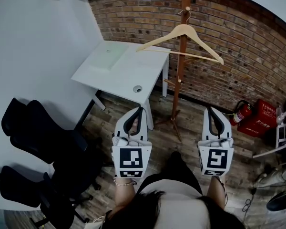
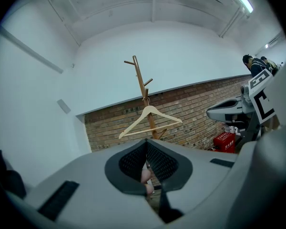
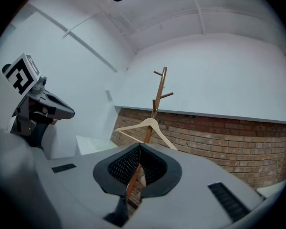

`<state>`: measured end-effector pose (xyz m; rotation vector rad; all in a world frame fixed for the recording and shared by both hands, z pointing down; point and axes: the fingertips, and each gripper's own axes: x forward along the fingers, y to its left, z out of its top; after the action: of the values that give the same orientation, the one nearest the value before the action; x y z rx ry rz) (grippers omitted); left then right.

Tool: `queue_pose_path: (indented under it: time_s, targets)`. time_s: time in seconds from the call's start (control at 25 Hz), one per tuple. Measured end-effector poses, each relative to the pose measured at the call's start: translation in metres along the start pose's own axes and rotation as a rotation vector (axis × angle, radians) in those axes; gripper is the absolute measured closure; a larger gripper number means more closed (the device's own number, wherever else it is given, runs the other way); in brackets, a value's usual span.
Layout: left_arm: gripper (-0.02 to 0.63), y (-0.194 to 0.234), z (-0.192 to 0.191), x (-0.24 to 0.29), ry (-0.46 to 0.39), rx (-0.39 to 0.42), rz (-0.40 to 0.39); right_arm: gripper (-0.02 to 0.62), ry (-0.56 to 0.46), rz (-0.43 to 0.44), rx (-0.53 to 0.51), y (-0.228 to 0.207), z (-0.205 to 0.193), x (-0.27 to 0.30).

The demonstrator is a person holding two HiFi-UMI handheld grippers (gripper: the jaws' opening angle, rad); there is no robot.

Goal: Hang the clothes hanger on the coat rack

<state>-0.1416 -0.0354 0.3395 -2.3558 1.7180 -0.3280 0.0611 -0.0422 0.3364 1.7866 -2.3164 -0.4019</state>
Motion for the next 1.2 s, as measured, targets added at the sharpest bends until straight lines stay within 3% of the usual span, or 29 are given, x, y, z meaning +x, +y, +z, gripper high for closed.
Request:
queue_pose_path:
  time_s: [0.64, 1.2]
  targets:
    - [0.594, -0.043, 0.014, -0.027, 0.013, -0.050, -0.021, 0.557, 0.005, 0.065, 0.102, -0.007, -0.005, -0.042]
    - [0.595, -0.092, 0.019, -0.066, 0.016, -0.233, 0.002, 0.558, 0.021, 0.125, 0.146, -0.022, -0.016, -0.089]
